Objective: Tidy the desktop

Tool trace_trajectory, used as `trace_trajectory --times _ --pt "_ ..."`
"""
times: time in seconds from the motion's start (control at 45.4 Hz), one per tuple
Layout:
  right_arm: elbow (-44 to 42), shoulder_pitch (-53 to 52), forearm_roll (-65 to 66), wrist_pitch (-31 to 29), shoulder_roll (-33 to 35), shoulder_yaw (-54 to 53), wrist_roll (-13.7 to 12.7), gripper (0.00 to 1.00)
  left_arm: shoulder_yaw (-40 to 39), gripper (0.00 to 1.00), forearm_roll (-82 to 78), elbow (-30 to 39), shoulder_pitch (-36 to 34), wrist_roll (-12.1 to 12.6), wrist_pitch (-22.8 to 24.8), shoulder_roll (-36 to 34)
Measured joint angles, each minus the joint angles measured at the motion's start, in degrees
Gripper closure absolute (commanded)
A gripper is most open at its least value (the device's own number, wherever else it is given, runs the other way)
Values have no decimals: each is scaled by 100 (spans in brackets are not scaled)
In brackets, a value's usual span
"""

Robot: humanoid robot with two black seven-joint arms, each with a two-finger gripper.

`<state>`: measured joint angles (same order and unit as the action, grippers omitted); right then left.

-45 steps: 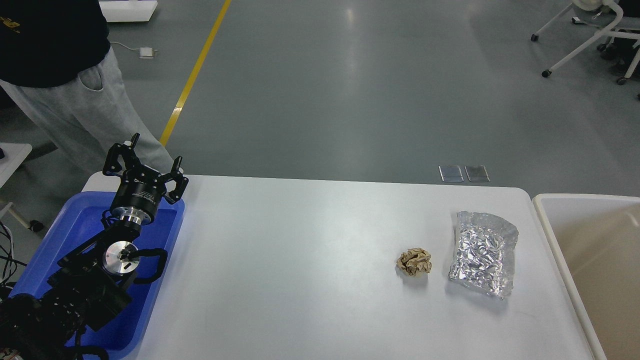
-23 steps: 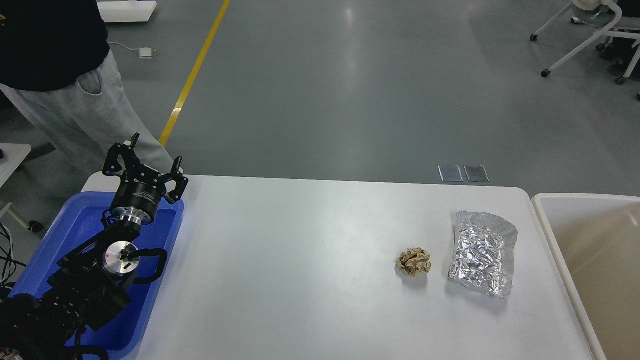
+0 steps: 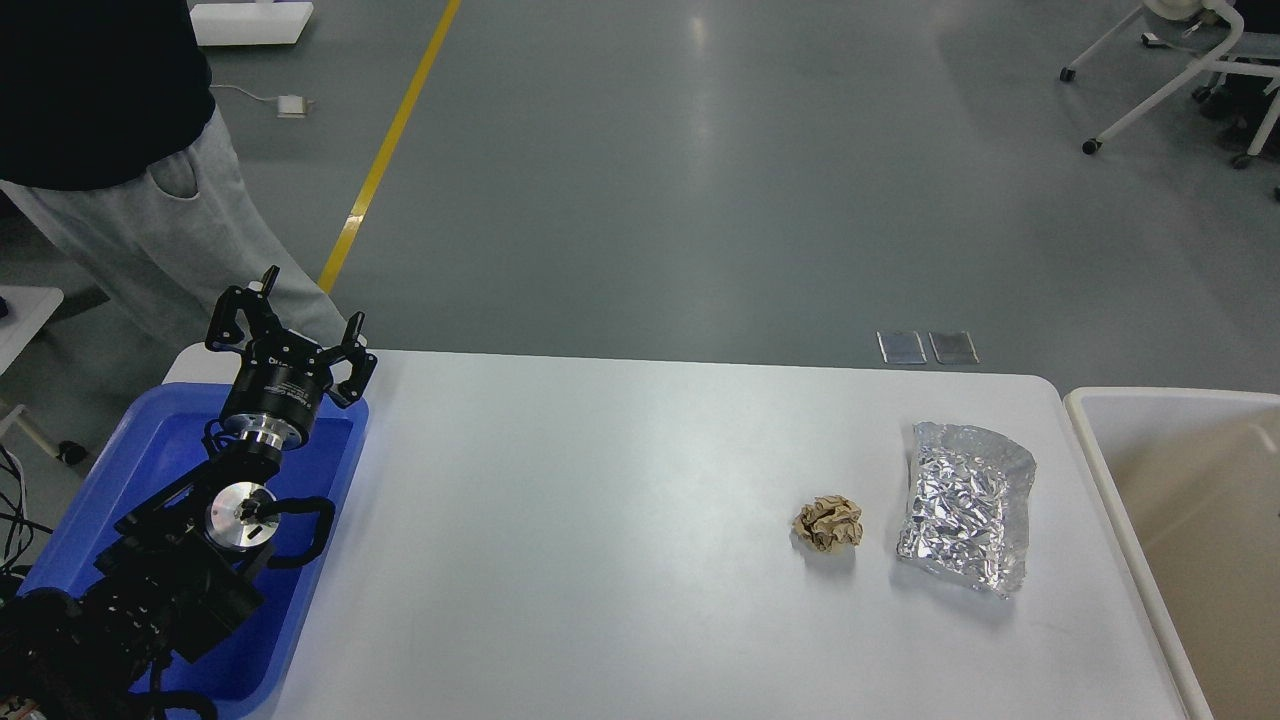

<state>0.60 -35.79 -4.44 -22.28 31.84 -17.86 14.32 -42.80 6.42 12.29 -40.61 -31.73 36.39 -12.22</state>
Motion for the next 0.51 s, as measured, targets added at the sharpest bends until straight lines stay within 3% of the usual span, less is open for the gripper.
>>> trace_trajectory --times 0.286,0.506 --pt "1968 169 -29 -416 707 -1034 20 0 0 0 0 0 -1 0 0 0" --pt "3056 366 26 -395 808 -1914 121 0 0 0 1 0 -1 0 0 0"
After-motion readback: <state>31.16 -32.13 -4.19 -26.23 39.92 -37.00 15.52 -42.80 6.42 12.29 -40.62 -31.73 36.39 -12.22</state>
